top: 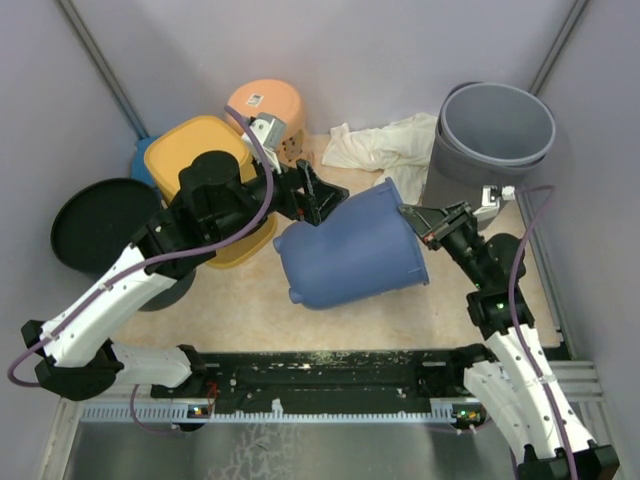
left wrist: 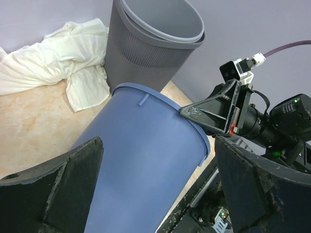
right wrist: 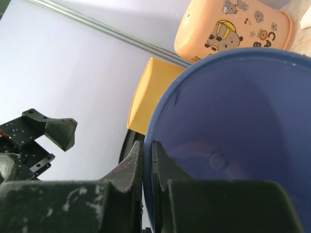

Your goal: Turn the large container upside down

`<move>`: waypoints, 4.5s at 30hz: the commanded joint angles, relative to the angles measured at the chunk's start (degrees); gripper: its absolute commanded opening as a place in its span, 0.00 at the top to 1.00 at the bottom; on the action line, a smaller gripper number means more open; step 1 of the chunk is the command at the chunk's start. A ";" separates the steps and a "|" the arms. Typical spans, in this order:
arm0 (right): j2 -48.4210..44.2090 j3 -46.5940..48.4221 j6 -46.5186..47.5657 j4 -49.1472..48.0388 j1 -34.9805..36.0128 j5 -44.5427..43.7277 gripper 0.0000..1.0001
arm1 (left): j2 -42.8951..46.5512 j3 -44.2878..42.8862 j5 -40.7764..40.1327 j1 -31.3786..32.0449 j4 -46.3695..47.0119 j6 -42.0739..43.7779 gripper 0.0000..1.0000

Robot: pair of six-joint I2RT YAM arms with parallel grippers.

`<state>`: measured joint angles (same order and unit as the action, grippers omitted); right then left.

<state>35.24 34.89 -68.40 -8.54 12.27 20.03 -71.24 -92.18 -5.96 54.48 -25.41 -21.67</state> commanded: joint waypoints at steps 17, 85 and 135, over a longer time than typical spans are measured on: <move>-1.46 6.97 21.92 27.42 0.05 -5.32 0.46 | -5.25 8.96 14.28 -10.27 -5.22 -6.56 0.00; 0.70 -11.19 3.13 7.93 0.06 12.02 1.00 | 12.34 30.25 43.54 -24.46 32.12 -31.18 0.02; -33.57 -40.48 -19.87 24.66 -6.12 0.02 1.00 | 0.77 16.07 30.44 -24.16 4.52 -14.60 0.00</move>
<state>0.49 1.78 -91.13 2.26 6.13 17.41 -68.36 -70.85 31.44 30.55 -10.00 -42.11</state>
